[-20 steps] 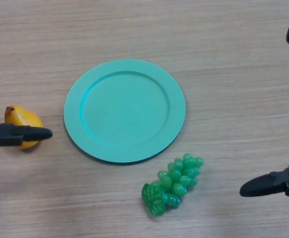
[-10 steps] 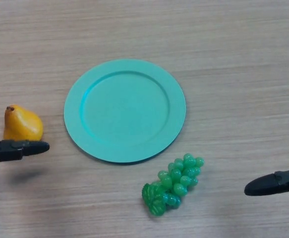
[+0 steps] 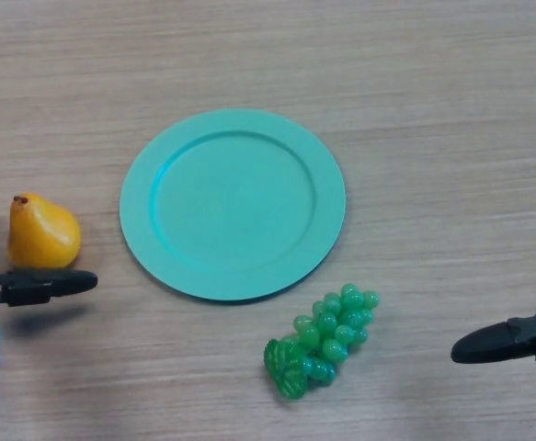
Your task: Pick up the yellow pear and place it on the plate
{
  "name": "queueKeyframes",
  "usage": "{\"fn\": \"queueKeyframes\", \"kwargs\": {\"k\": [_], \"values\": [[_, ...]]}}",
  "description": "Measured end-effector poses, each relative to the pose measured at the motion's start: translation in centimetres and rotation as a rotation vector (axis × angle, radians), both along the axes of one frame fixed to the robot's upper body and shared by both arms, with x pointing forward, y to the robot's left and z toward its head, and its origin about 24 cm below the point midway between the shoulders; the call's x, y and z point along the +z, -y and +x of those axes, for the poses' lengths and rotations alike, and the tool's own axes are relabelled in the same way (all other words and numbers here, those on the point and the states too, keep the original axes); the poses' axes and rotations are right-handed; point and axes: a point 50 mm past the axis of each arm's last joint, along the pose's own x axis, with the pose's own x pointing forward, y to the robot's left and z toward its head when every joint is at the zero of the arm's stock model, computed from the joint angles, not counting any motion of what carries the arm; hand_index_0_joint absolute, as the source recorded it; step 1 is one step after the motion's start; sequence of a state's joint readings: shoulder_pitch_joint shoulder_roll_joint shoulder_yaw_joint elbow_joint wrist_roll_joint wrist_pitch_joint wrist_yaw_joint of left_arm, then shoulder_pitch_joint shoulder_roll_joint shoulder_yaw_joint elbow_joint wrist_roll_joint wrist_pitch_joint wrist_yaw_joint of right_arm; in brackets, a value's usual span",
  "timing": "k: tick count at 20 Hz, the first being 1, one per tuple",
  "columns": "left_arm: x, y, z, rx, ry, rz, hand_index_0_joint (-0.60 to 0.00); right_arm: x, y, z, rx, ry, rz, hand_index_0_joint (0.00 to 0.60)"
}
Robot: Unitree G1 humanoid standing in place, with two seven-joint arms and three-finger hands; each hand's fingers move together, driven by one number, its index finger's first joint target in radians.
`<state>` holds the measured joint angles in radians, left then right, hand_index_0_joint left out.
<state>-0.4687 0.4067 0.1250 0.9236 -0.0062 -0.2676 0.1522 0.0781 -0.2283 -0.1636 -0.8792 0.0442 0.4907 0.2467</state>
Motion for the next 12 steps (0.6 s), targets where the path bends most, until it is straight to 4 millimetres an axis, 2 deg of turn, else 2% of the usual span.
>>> {"fn": "queueKeyframes", "kwargs": {"k": [1, 2, 3, 4, 5, 6, 8, 10, 11, 12], "values": [[-0.03, 0.13, 0.01, -0.017, -0.007, 0.036, -0.249, 0.03, 0.0, -0.02, -0.001, 0.002, -0.001, 0.0], [0.02, 0.18, 0.0, -0.024, 0.007, 0.039, -0.349, 0.04, 0.01, -0.02, -0.003, 0.002, -0.004, 0.0], [0.06, 0.33, -0.08, -0.042, 0.03, 0.08, -0.298, 0.04, 0.12, -0.02, -0.02, 0.004, -0.02, 0.0], [0.04, 0.47, -0.08, -0.054, 0.034, 0.093, -0.199, 0.05, 0.15, -0.02, -0.023, 0.004, -0.022, 0.0], [-0.08, 0.65, -0.1, -0.069, 0.028, 0.112, -0.048, 0.05, 0.15, -0.02, -0.023, 0.004, -0.022, 0.0], [-0.16, 0.75, -0.1, -0.075, 0.025, 0.115, -0.009, 0.05, 0.17, -0.02, -0.026, 0.004, -0.025, 0.0], [-0.25, 0.77, -0.18, -0.078, 0.031, 0.113, 0.0, 0.03, 0.17, -0.07, -0.026, 0.003, -0.025, 0.0], [-0.21, 0.8, -0.2, -0.061, 0.047, 0.086, -0.2, 0.0, 0.17, -0.1, -0.027, 0.002, -0.023, 0.0], [0.1, 0.97, -0.13, -0.066, 0.066, 0.085, -0.35, 0.08, 0.14, -0.16, -0.026, 0.006, -0.024, 0.0], [0.43, 1.0, -0.1, -0.064, 0.087, 0.074, -0.45, 0.2, 0.09, -0.27, -0.024, 0.013, -0.025, 0.0]]}}
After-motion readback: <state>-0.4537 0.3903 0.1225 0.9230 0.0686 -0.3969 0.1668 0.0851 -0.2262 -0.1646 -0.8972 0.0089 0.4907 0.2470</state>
